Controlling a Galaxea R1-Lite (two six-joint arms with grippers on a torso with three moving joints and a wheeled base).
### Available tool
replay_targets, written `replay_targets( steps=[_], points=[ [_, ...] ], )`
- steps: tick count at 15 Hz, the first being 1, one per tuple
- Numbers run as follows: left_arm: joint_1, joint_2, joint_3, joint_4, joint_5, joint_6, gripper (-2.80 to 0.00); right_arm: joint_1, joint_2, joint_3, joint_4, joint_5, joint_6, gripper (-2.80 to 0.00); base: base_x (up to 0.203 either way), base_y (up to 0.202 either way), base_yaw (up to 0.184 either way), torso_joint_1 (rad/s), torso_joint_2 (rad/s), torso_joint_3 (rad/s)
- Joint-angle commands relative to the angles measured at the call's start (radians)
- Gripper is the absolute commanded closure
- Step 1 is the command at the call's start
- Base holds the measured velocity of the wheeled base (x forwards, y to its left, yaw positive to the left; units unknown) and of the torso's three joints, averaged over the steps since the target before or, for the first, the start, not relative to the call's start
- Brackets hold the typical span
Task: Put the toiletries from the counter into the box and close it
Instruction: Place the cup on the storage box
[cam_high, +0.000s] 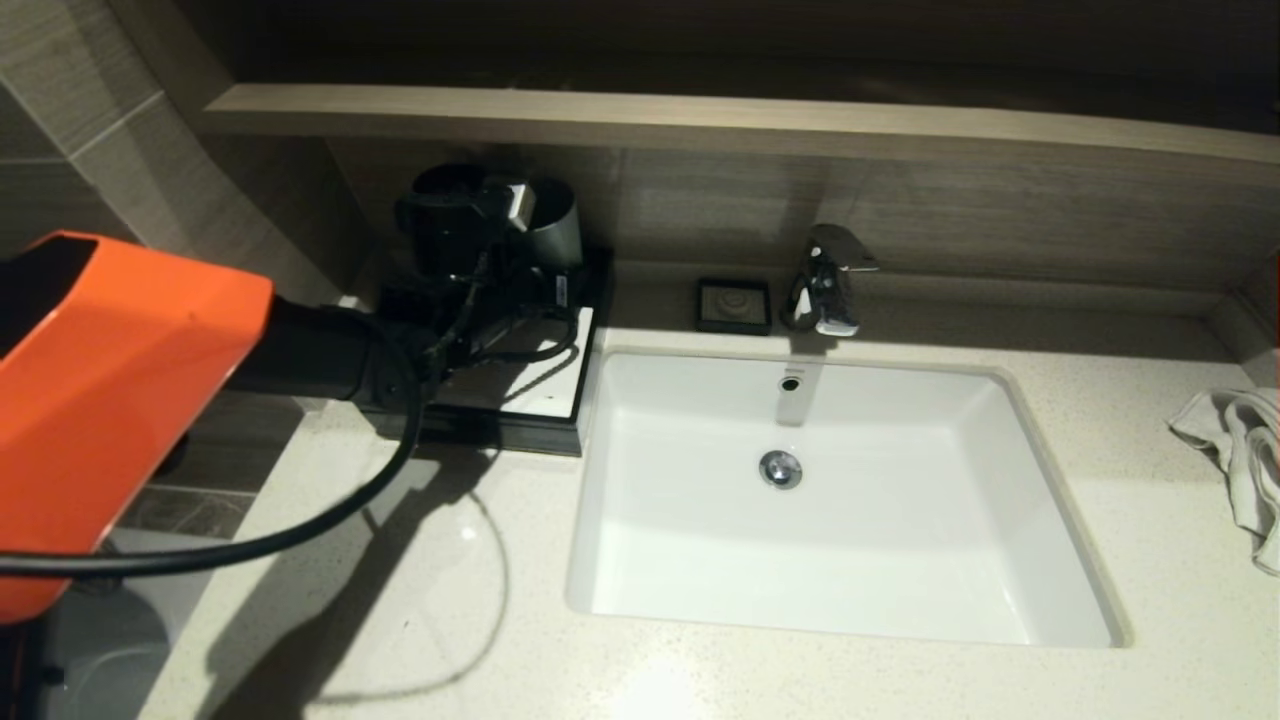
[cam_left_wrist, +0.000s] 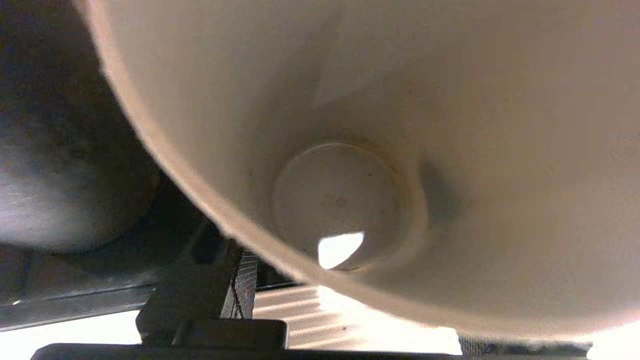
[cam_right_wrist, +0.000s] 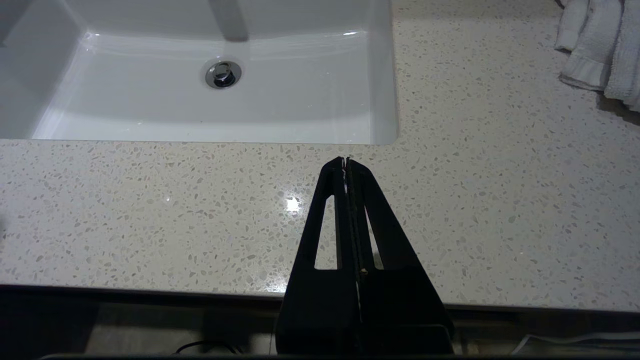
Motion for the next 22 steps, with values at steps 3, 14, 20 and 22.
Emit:
replay_targets(
  steps=[3,14,20,22],
  points=[
    [0.000,0.024,-0.028,-0.004,0.001,0.016,0.00,0.000,0.000,0.000,0.000,0.000,0.001,0.00,0.000,0.000,0.000,0.000,0.00,0.000],
    [0.003,0.064,-0.078,-0.004,0.008,0.044,0.00,0.000,0.000,0.000,0.000,0.000,0.000,0.00,0.000,0.000,0.000,0.000,0.00,0.000],
    [0.003,0.067,-0.098,-0.007,0.008,0.050,-2.80,0.000,0.000,0.000,0.000,-0.001,0.000,0.00,0.000,0.000,0.000,0.000,0.00,0.000],
    [0.003,0.066,-0.104,-0.007,0.008,0.050,-2.80,0.000,0.000,0.000,0.000,0.000,0.001,0.00,0.000,0.000,0.000,0.000,0.00,0.000]
  ],
)
